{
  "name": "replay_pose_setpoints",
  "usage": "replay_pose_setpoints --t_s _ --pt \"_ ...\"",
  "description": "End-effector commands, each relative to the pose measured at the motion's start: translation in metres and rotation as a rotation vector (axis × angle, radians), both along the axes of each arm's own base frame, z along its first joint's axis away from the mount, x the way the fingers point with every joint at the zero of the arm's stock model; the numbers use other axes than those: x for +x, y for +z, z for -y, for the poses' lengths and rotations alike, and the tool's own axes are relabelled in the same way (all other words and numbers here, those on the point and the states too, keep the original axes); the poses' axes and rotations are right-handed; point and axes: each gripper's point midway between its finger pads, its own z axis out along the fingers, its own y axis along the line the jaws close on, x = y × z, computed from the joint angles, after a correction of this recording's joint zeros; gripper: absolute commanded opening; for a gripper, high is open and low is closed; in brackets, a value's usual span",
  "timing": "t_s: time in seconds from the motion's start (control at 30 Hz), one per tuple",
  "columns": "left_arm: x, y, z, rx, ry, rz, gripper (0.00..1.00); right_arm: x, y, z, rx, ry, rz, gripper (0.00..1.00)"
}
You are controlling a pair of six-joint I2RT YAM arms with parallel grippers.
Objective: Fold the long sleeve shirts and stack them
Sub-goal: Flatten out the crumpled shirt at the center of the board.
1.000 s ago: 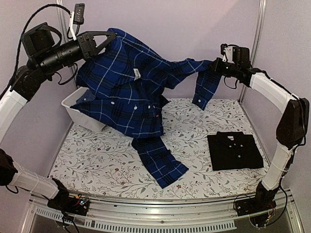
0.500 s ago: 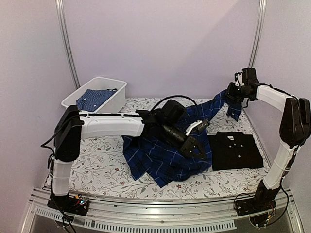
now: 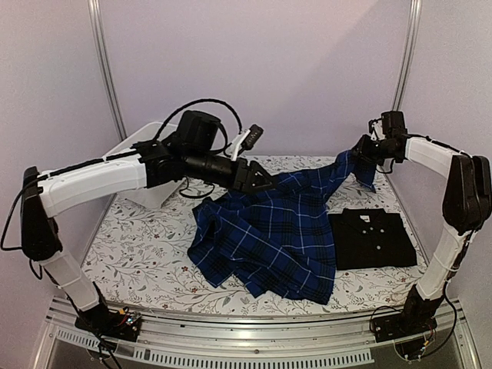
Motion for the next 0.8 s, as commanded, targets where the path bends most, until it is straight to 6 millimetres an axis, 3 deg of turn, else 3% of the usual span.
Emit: replay_pose_setpoints --t_s 0.0,0.17,0.27,0.4,0.47,0.57,0.7,0.77 --pt "0.023 -0.062 -0.072 0.149 0.268 -0.145 0.57 -0.038 -0.025 -0.009 -0.015 0.038 -0.102 0.52" --pt "0.003 -0.079 -0.125 0.175 0.368 -0.213 0.67 -0.089 -0.042 -0.023 -0.044 0.07 -0.164 0.74" --pt "-0.013 -0.099 -0.147 0.223 0.414 -0.259 0.7 -0.129 -0.053 -0.037 -0.062 0.099 -0.205 0.81" --pt "-0.029 -0.116 -0.163 0.266 0.452 -0.307 0.7 -0.192 -0.066 -0.063 -0.071 0.141 -0.255 0.83" --pt "-0.033 -0.119 -0.17 0.288 0.482 -0.305 0.7 -0.225 -0.064 -0.079 -0.048 0.172 -0.264 0.83" --pt "-0.04 -0.12 -0.18 0.322 0.535 -0.297 0.71 -0.276 -0.078 -0.103 -0.039 0.202 -0.326 0.82" --pt "-0.044 -0.116 -0.183 0.316 0.564 -0.281 0.76 -0.332 -0.093 -0.126 -0.019 0.24 -0.385 0.82" --pt "-0.042 -0.123 -0.188 0.351 0.591 -0.265 0.8 -0.347 -0.098 -0.134 -0.019 0.227 -0.391 0.82"
